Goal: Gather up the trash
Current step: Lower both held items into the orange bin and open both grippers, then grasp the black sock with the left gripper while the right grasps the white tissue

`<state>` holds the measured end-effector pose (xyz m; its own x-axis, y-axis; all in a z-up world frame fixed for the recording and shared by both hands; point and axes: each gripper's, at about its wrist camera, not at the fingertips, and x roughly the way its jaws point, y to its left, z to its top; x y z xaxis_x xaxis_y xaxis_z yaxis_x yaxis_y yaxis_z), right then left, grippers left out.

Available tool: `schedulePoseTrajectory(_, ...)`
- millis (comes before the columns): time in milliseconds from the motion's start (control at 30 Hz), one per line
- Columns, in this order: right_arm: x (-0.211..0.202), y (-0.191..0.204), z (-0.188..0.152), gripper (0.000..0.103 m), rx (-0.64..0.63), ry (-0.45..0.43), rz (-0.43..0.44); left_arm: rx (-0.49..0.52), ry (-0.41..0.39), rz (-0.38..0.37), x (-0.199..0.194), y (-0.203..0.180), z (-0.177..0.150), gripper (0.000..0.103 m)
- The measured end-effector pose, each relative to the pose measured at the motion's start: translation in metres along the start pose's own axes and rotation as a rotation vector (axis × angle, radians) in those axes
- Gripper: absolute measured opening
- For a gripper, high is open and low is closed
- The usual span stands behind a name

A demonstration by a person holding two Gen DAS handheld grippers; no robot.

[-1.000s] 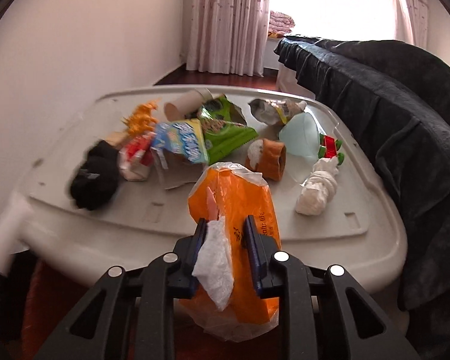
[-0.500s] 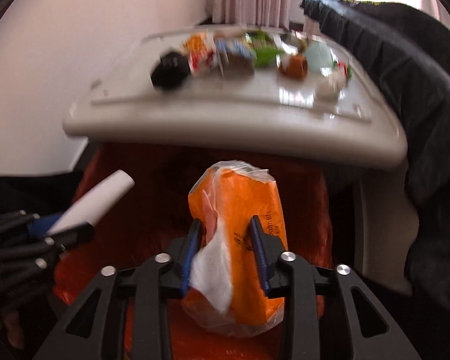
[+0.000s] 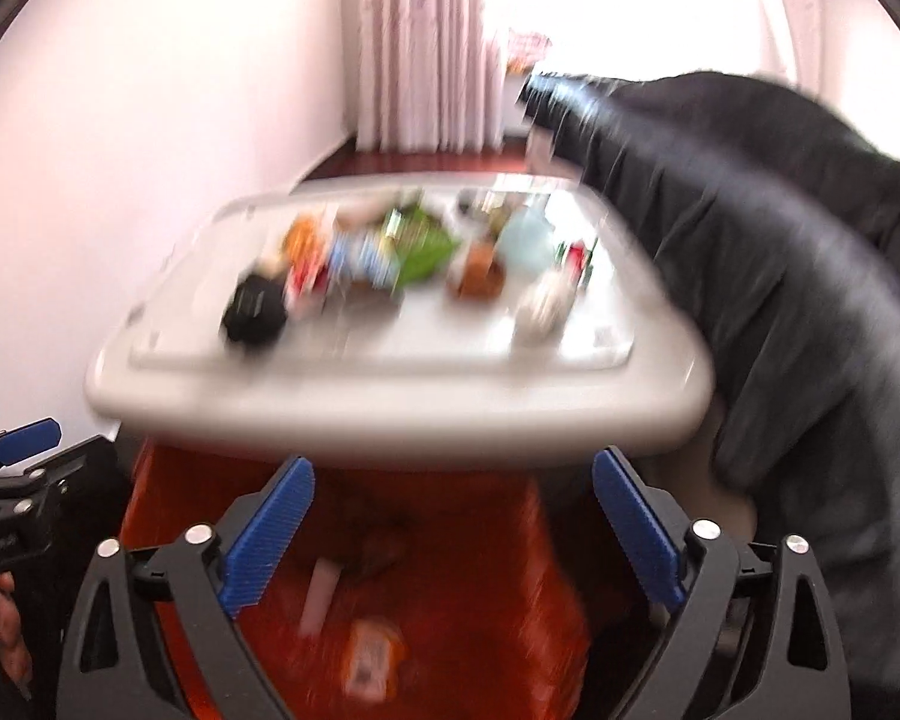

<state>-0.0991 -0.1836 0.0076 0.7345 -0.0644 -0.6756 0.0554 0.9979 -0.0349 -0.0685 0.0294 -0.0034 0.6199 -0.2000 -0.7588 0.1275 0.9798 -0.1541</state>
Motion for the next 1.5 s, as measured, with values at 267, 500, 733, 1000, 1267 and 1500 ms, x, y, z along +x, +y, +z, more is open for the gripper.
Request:
schedulePoseTrajectory(267,0.016,-0.017,0.048,0.098,0.065,-0.104,-0.025,-0.038,-0.010,0.063,0.074,-0.005,0.060,0.091)
schedulePoseTrajectory(500,0.040,-0.005,0.042,0.098,0.029,-0.101,-0.036,-0.019,0.012,0.104,0.121,-0.012,0.075,0.091)
schedulePoseTrajectory(733,0.049,-0.013,0.036,0.098,0.022,-0.093,-0.051,-0.004,0.064,0.112,0.164,-0.015,0.080,0.055)
schedulePoseTrajectory(1000,0.070,-0.021,0.039,0.098,0.059,-0.058,-0.062,-0.052,0.025,0.086,0.135,0.004,0.066,0.046)
schedulePoseTrajectory(1267,0.128,-0.016,0.065,0.098,0.078,-0.063,-0.073,-0.041,-0.045,0.037,0.073,0.007,0.044,0.046)
schedulePoseTrajectory(1500,0.194,-0.062,0.079,0.097,0.129,0.058,-0.193,-0.001,-0.059,-0.030,0.059,-0.006,0.031,0.046)
